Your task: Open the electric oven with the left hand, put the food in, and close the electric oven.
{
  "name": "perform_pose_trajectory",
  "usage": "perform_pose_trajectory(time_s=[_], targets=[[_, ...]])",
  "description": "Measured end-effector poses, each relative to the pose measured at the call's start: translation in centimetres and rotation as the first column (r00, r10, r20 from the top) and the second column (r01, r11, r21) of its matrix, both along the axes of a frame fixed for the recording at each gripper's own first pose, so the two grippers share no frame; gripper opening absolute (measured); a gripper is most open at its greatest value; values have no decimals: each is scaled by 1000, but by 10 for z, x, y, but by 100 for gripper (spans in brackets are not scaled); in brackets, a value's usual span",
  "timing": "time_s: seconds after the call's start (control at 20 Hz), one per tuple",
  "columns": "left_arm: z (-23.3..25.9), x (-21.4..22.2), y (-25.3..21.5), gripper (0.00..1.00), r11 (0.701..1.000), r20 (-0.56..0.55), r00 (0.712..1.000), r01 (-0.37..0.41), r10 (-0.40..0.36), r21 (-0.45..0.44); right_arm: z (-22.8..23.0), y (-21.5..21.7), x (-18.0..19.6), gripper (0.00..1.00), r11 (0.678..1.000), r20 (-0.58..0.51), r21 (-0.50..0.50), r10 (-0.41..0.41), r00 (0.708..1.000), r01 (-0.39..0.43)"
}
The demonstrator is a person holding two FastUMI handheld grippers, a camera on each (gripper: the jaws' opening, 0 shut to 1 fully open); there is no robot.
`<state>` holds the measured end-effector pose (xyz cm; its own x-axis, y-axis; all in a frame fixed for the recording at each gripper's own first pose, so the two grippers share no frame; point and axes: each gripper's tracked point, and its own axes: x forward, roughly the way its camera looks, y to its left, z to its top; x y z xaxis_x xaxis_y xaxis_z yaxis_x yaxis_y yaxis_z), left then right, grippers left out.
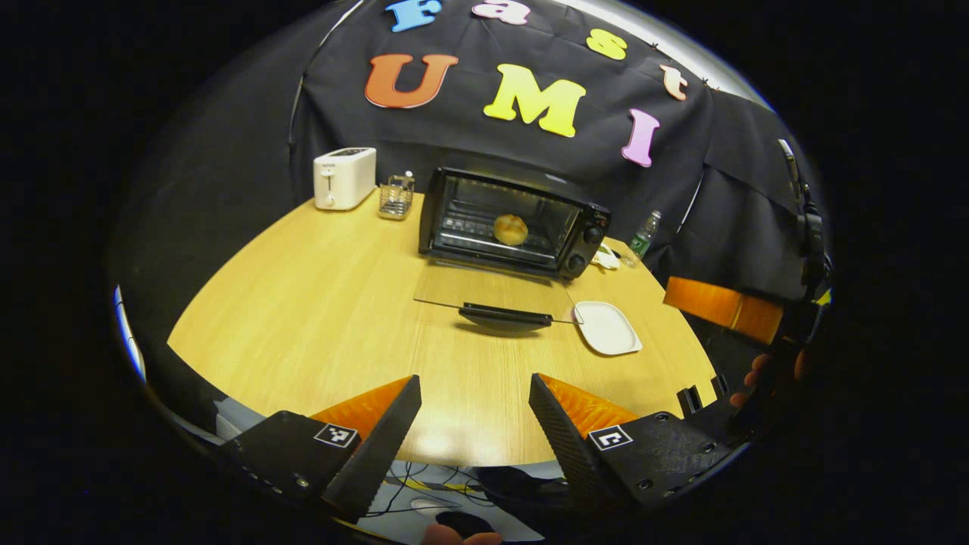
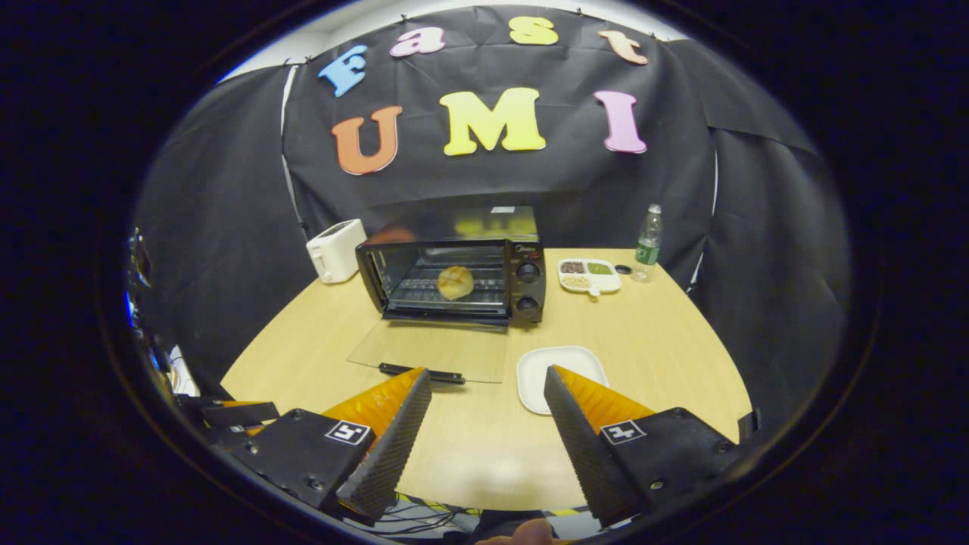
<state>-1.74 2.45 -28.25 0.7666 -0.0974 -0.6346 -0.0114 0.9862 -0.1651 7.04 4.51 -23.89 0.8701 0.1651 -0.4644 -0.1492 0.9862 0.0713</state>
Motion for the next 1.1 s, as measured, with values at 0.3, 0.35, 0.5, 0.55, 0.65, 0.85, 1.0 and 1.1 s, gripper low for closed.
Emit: perform_pose_trajectory(time_s=[0.3,0.35,0.5,0.55,0.65,0.85,1.0,1.1], targets=[[-53,57,-23,95,995,-54,994,92,-90,24,8,-54,8,95,996,11,-54,-68,998,68],[-64,66,-23,95,995,-69,993,99,-96,33,8,-62,8,95,995,7,-70,-75,997,75],[-88,88,-30,95,992,-89,989,118,-115,38,7,-80,12,95,991,-8,-98,-87,996,86],[-95,96,-31,95,991,-95,988,123,-118,49,4,-84,15,95,991,-16,-100,-90,996,88],[-106,105,-32,95,990,-111,987,127,-120,61,2,-90,17,95,990,-34,-104,-97,995,94],[-119,121,-28,95,991,-129,987,107,-97,76,3,-92,23,95,990,-49,-99,-101,994,96],[-123,131,-27,84,990,-115,990,91,-78,106,8,-92,23,95,991,-52,-74,-114,992,110],[-123,135,-30,84,984,-100,990,109,-95,139,15,-90,21,95,991,-42,-76,-112,993,108]])
